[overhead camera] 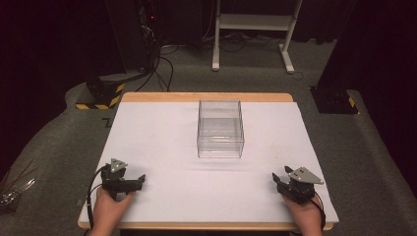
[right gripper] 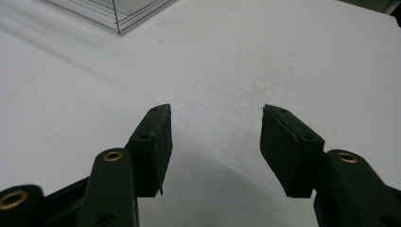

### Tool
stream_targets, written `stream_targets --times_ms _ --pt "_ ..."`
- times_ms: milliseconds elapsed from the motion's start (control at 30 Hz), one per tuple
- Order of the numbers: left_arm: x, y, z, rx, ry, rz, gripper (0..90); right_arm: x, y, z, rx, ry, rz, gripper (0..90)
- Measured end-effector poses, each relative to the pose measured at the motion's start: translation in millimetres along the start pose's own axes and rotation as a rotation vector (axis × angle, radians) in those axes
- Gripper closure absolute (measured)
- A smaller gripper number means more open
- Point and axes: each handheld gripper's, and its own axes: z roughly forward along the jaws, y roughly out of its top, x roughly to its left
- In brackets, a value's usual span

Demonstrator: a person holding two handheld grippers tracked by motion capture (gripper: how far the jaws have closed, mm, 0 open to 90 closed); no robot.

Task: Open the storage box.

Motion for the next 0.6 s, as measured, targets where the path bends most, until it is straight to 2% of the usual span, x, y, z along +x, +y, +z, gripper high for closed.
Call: stream_targets --times_ms 433,500,600 --pt "0.0 0.0 -0.1 0.0 0.0 0.0 0.5 -1.4 0.7 1.0 0.012 0.0 0.013 46.1" --pt "0.0 -0.1 0.0 -0.001 0.0 0.0 0.5 -1.3 0.4 0.0 0.004 0.011 0.008 50.0" --pt "-0.1 0.0 0.0 0.0 0.002 0.002 0.5 0.0 1.0 0.3 0.008 0.012 -0.013 47.2"
